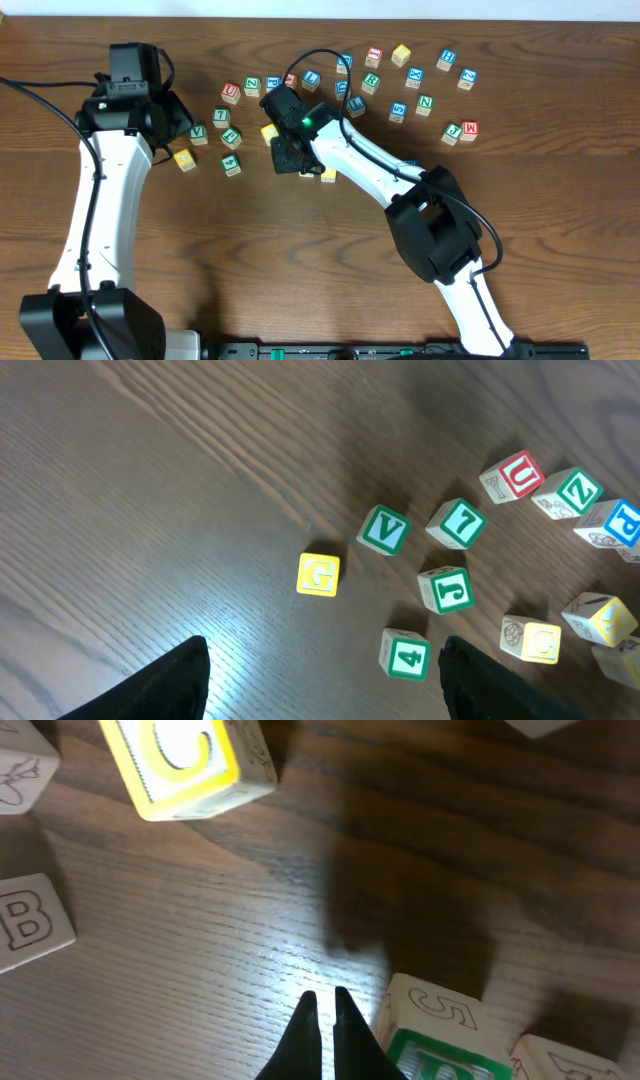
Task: Spell out ROBOT
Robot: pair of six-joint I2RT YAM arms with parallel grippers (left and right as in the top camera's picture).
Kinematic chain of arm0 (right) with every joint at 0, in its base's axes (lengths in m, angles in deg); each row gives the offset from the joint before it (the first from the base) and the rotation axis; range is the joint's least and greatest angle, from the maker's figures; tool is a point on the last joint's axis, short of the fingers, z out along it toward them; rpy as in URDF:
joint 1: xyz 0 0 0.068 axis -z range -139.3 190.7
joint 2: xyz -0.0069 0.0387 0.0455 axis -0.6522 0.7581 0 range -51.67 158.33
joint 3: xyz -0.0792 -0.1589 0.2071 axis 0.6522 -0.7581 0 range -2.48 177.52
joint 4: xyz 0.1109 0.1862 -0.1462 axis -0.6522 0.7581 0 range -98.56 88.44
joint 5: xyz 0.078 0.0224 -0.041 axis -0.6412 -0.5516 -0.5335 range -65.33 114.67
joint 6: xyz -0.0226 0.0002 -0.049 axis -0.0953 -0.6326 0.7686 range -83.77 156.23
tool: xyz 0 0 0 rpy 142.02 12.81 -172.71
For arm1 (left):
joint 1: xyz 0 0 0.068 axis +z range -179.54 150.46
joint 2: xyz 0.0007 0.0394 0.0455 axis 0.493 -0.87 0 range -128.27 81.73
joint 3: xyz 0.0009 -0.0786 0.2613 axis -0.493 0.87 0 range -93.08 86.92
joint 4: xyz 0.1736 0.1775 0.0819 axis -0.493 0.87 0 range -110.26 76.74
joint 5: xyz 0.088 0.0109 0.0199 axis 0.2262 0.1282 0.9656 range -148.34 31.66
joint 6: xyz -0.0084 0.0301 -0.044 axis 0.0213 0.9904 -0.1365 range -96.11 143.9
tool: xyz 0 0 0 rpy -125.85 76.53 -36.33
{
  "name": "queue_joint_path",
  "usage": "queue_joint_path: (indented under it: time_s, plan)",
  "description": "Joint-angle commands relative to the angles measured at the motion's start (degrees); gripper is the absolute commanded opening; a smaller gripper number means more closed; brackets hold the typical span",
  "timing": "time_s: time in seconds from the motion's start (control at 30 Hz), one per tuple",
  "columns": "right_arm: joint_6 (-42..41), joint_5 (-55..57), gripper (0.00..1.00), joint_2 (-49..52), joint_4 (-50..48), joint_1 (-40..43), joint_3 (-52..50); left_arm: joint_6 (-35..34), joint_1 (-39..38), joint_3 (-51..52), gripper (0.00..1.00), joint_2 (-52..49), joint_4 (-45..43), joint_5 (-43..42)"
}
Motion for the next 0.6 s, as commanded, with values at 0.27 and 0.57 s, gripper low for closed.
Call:
queue_joint_path:
  time_s: [0.27, 0.57]
  plan:
    - [-4.52, 1.27, 0.01, 0.96, 3.56, 0.28, -0.02, 0.09, 0.13, 0.52, 0.72, -0.55, 0.17, 0.66]
    - [-4.92, 1.29, 0.01, 0.96, 2.08, 0.83, -0.02, 0.09, 0.13, 0.52, 0.73, -0.55, 0.15, 0.66]
